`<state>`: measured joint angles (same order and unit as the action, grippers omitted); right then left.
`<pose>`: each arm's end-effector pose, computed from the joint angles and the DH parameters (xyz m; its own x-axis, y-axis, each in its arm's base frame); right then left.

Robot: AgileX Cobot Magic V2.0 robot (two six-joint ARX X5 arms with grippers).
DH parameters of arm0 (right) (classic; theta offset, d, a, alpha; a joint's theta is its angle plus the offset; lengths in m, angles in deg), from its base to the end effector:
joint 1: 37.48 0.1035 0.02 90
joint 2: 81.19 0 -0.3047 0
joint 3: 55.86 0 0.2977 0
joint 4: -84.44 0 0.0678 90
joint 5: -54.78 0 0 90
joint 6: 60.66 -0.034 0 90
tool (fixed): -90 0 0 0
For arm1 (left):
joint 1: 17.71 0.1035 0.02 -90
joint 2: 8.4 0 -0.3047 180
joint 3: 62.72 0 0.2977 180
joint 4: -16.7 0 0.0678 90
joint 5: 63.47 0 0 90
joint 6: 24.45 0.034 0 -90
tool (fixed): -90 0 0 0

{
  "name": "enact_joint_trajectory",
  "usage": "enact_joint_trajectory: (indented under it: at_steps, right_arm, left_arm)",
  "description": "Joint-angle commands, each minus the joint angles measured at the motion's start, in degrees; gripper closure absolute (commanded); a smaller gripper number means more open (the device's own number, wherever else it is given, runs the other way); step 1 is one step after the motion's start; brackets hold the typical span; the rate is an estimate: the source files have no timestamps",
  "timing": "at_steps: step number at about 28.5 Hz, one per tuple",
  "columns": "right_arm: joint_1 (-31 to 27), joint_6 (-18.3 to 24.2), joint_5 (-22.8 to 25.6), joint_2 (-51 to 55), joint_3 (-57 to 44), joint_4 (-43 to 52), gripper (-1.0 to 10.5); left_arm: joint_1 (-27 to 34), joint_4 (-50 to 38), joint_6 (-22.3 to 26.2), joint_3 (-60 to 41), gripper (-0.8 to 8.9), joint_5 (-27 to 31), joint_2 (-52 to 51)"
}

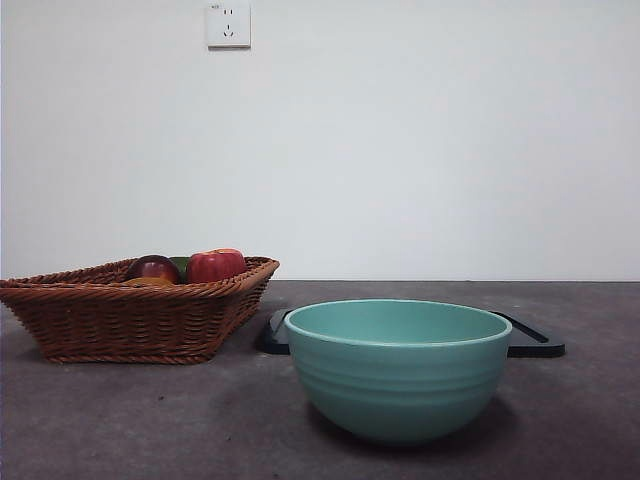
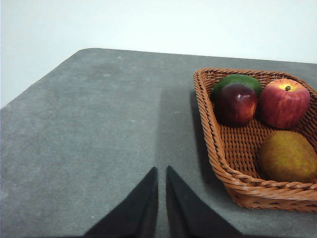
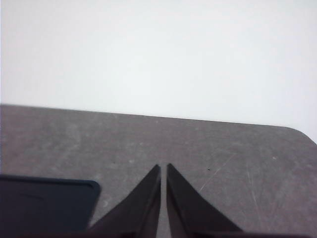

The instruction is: Pick up the wifruite, put it on the bowl, pick up the plate, put it on desk

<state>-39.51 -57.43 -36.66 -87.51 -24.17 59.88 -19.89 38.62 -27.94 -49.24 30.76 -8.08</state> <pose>0.0879 -0.0023 0.2660 0.9998 -0.0103 0.0141 0.0111 0.9983 -0.0567 0.1057 -0.0015 0.1575 0.9877 0.0362 -0.1519 -0.0441 0.9978 -0.0490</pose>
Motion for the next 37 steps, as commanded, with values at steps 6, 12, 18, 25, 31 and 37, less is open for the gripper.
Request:
enact_joint_trajectory:
  at_steps: [6,12,18,25,31,37]
  right_arm:
    - [-0.7,2.5,0.0,3.7,-10.0,9.2,9.3]
    - [-1.2,1.7,0.0,5.2,-15.8,10.3,9.3]
    - [0.2,0.7,0.2,6.1,-18.5,10.4,9.3]
    - [1.0,0.4,1.3,6.1,-19.5,5.6,9.3]
    - [0.9,-0.3,2.4,6.1,-19.5,2.5,9.3]
    - [0.9,-1.8,2.3,6.1,-19.5,2.5,9.3]
  left_arm:
    - [-0.1,0.4,0.9,-1.2,7.89,0.1,-0.1]
    - [-0.1,0.4,0.9,-1.2,7.89,0.1,-0.1]
    - [-0.1,0.4,0.9,-1.2,7.89,0.1,-0.1]
    - [-0.1,0.4,0.9,-1.2,7.89,0.1,-0.1]
    - [-0.1,0.4,0.9,-1.2,7.89,0.1,-0.1]
    - [-0.1,0.4,0.9,-1.2,7.89,0.1,-0.1]
